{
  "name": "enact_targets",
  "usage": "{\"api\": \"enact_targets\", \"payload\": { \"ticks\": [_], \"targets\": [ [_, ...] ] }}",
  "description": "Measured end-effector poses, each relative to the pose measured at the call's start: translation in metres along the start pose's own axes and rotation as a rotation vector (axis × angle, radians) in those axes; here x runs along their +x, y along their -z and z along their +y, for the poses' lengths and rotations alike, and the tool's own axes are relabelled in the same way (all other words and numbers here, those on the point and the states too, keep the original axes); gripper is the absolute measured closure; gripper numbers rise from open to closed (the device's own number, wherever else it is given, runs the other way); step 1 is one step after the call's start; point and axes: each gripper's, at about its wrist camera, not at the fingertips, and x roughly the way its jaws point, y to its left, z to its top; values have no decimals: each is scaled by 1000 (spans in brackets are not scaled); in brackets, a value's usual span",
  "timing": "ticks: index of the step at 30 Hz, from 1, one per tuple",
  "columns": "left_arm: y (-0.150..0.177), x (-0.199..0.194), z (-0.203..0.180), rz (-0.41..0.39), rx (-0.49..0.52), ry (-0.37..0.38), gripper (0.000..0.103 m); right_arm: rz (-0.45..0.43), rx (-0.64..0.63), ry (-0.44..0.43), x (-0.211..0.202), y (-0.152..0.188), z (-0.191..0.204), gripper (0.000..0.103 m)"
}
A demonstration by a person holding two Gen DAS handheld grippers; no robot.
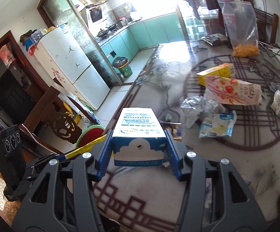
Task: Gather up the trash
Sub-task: 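Carry yellow box and milk carton to the red bucket and release both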
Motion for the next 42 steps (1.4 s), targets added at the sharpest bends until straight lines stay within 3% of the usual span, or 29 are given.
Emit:
{"api": "enact_targets", "payload": {
  "ticks": [21,33,42],
  "targets": [
    [3,-20,90,-44,-163,-109,85,116,-140,-97,62,-5,87,53],
    [2,-48,153,-94,-262,-276,85,210,-268,-169,115,-11,152,53],
    [17,-51,192,-70,-352,-368,85,302,-322,-191,157,2,186,53]
  ]
}}
